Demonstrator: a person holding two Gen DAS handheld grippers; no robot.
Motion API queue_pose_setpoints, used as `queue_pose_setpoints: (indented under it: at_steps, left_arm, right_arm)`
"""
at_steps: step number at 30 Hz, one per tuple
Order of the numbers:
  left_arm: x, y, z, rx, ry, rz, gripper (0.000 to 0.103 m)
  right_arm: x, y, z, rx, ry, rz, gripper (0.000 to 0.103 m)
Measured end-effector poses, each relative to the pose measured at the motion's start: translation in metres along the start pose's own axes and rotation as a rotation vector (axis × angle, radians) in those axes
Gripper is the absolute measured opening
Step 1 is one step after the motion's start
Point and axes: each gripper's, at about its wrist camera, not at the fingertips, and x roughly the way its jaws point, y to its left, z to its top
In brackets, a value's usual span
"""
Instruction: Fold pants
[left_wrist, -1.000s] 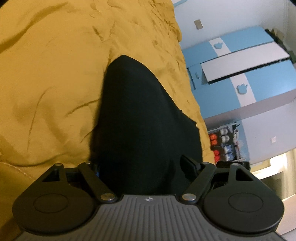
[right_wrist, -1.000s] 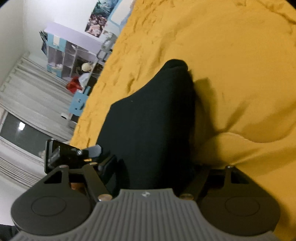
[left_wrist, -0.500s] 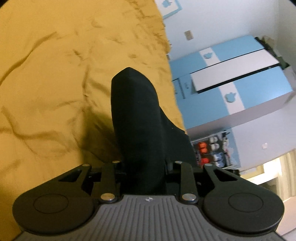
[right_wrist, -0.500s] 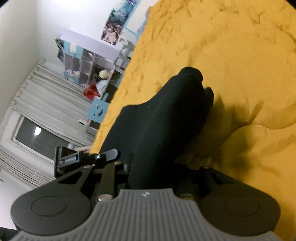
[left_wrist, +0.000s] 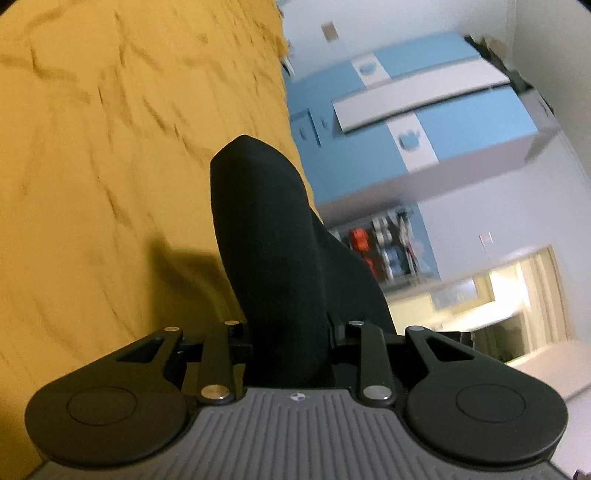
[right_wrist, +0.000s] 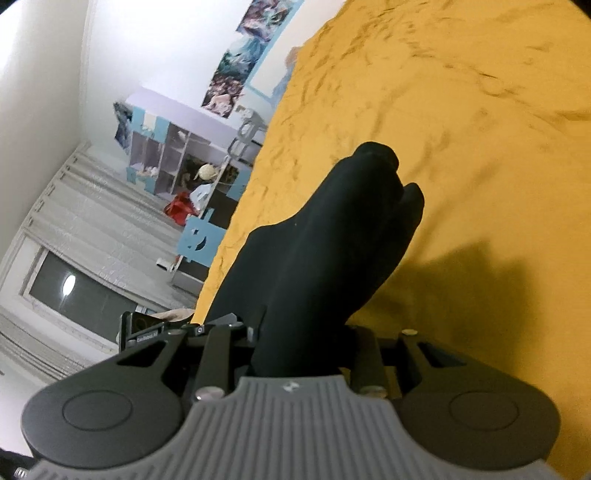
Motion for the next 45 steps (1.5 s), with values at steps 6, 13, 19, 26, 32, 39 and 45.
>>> queue_pose_setpoints:
  at_steps: [6, 13, 19, 26, 32, 39, 45]
  left_arm:
    - [0.030, -0.016, -0.039, 0.021, 0.098, -0.039, 0.033]
    - [0.074, -0.042, -0.037, 0.056, 0.188, -0.048, 0.033]
    - [0.119, -0.074, -0.011, 0.125, 0.187, -0.079, 0.033]
    - [0.184, -0.096, 0.033, 0.165, 0.137, -0.108, 0.033]
    - [0.246, -0.069, 0.067, 0.113, 0.147, -0.105, 0.033]
    - [0.297, 0.012, 0.066, -0.034, 0.221, -0.009, 0.035]
    - [0.269, 0.013, 0.050, -0.055, 0.191, -0.060, 0.037]
  right_arm:
    - [-0.079, 0.005, -0.054, 0.042, -0.048, -0.089, 0.022]
    - [-0.139, 0.000, -0.065, 0.035, -0.079, -0.167, 0.022]
    - [-0.175, -0.003, -0.020, -0.026, -0.112, -0.213, 0.022]
    - [-0.199, -0.041, 0.071, -0.075, -0.160, -0.191, 0.023]
    - [-0.194, -0.109, 0.130, -0.026, -0.206, -0.180, 0.024]
    - [-0.143, -0.211, 0.142, 0.156, -0.130, -0.245, 0.030]
    - [-0.152, -0.230, 0.119, 0.177, -0.143, -0.175, 0.032]
